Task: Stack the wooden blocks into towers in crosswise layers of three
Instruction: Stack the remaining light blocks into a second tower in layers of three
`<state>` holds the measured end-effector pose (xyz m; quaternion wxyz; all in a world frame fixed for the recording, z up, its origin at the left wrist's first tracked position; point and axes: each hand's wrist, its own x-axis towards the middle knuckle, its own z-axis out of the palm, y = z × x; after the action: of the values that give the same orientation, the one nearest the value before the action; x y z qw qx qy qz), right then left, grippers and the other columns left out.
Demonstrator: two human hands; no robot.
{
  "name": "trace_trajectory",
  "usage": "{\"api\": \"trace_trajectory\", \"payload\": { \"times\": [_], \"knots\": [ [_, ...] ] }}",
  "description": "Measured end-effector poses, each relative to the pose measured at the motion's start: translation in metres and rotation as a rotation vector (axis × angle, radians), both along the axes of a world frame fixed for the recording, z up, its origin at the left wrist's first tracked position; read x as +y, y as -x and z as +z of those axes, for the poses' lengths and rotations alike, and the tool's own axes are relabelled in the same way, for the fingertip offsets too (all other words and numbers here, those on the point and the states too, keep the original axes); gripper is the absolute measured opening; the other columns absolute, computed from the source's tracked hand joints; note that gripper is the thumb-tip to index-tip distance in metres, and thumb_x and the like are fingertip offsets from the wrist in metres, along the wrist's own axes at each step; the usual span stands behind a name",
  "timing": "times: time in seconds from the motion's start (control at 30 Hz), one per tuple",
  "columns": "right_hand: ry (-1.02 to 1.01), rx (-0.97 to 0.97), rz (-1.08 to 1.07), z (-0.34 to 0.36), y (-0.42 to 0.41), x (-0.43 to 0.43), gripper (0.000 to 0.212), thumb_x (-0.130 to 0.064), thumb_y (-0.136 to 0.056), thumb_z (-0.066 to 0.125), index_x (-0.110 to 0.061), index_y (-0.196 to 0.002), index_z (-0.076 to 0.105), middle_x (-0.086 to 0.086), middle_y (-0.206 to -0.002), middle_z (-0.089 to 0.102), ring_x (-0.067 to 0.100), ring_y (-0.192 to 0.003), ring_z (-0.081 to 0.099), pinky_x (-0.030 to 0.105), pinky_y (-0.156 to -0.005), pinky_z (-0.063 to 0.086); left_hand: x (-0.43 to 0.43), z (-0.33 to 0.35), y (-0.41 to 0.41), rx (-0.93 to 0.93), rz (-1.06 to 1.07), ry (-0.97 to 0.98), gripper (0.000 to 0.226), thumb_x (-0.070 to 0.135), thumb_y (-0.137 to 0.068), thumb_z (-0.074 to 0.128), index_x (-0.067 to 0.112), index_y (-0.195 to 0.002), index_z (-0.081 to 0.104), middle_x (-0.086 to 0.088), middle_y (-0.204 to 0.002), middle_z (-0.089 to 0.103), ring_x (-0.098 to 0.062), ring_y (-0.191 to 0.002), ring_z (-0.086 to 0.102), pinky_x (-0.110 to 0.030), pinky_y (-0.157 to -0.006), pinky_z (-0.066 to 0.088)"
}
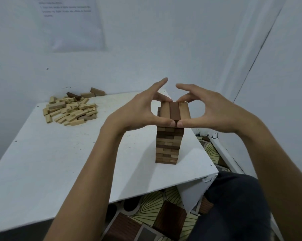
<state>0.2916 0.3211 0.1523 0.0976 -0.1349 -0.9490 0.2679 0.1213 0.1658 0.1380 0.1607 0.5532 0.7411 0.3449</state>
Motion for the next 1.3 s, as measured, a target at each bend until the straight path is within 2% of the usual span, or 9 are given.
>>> {"api": "trace_trajectory", "payload": {
  "times": [0.3,0.47,0.57,0.7,0.8,0.93,1.1,1.17,1.3],
  "knots": [
    [0.030,0.000,-0.001,-0.009,0.008,0.007,0.094,-0.052,-0.073,0.078,-0.043,-0.151,0.026,-0.018,-0.133,0.055,0.004,-0.127,0.045,0.024,-0.100,0.028,0.004,-0.003,0.006,0.006,0.010,0.041,0.109,0.038,-0.075,0.083,0.037,-0.156,0.012,0.026,-0.122,0.056,0.012,-0.114,0.041,0.003,-0.081,0.023],
    [0.029,-0.011,-0.002,-0.011,0.013,0.006,0.099,-0.062,-0.065,0.070,-0.041,-0.152,0.026,-0.018,-0.132,0.053,0.002,-0.124,0.045,0.025,-0.100,0.028,0.005,-0.005,0.007,0.007,0.001,0.040,0.108,0.039,-0.075,0.083,0.037,-0.156,0.011,0.025,-0.122,0.054,0.006,-0.120,0.038,-0.017,-0.096,0.021],
    [0.032,-0.004,-0.001,-0.012,0.013,0.007,0.098,-0.060,-0.067,0.072,-0.041,-0.152,0.026,-0.019,-0.131,0.053,0.003,-0.124,0.046,0.025,-0.099,0.028,0.007,-0.007,0.009,0.000,0.001,0.038,0.108,0.039,-0.075,0.083,0.038,-0.156,0.012,0.032,-0.116,0.053,0.010,-0.116,0.040,-0.005,-0.087,0.021],
    [-0.001,-0.005,-0.008,-0.017,0.013,0.006,0.098,-0.066,-0.069,0.071,-0.045,-0.152,0.023,-0.014,-0.148,0.044,0.008,-0.130,0.044,0.029,-0.102,0.031,0.006,-0.010,0.010,-0.033,-0.026,0.014,0.112,0.052,-0.069,0.083,0.043,-0.155,0.012,0.020,-0.138,0.052,0.006,-0.124,0.043,-0.013,-0.095,0.025],
    [0.111,0.133,-0.065,-0.025,0.007,0.004,0.091,-0.071,-0.074,0.064,-0.047,-0.151,0.023,-0.017,-0.153,0.037,0.002,-0.134,0.040,0.032,-0.111,0.034,0.001,-0.018,0.008,-0.139,0.003,-0.086,0.095,0.067,-0.073,0.069,0.048,-0.153,0.020,0.019,-0.147,0.046,0.003,-0.133,0.042,-0.023,-0.107,0.031],
    [0.473,0.516,-0.260,-0.049,0.001,-0.021,0.072,-0.066,-0.089,0.046,-0.035,-0.153,0.030,-0.018,-0.155,0.037,-0.007,-0.138,0.036,0.029,-0.118,0.030,0.002,-0.042,-0.013,-0.350,0.224,-0.389,0.066,0.063,-0.092,0.043,0.036,-0.151,0.034,0.017,-0.147,0.048,0.004,-0.134,0.042,-0.032,-0.115,0.033],
    [0.646,0.622,-0.384,-0.075,0.016,-0.055,0.068,-0.067,-0.093,0.019,-0.041,-0.156,0.018,-0.025,-0.160,0.020,-0.010,-0.143,0.022,0.027,-0.123,0.015,0.017,-0.058,-0.046,-0.557,0.376,-0.543,0.062,0.058,-0.101,0.020,0.030,-0.155,0.029,0.018,-0.153,0.041,0.006,-0.141,0.031,-0.029,-0.121,0.019],
    [0.665,0.635,-0.372,-0.078,0.020,-0.061,0.070,-0.069,-0.093,0.017,-0.040,-0.156,0.013,-0.026,-0.161,0.014,-0.009,-0.145,0.016,0.024,-0.122,0.011,0.021,-0.059,-0.050,-0.600,0.375,-0.548,0.063,0.058,-0.100,0.017,0.030,-0.155,0.026,0.019,-0.155,0.036,0.008,-0.142,0.028,-0.030,-0.123,0.016],
    [0.694,0.626,-0.341,-0.077,0.024,-0.067,0.069,-0.064,-0.093,0.014,-0.039,-0.157,0.008,-0.026,-0.162,0.008,-0.011,-0.145,0.014,-0.001,-0.108,0.011,0.026,-0.058,-0.056,-0.627,0.359,-0.527,0.066,0.061,-0.099,0.015,0.027,-0.156,0.026,0.017,-0.159,0.030,0.007,-0.144,0.024,-0.033,-0.124,0.016]
  ]
}}
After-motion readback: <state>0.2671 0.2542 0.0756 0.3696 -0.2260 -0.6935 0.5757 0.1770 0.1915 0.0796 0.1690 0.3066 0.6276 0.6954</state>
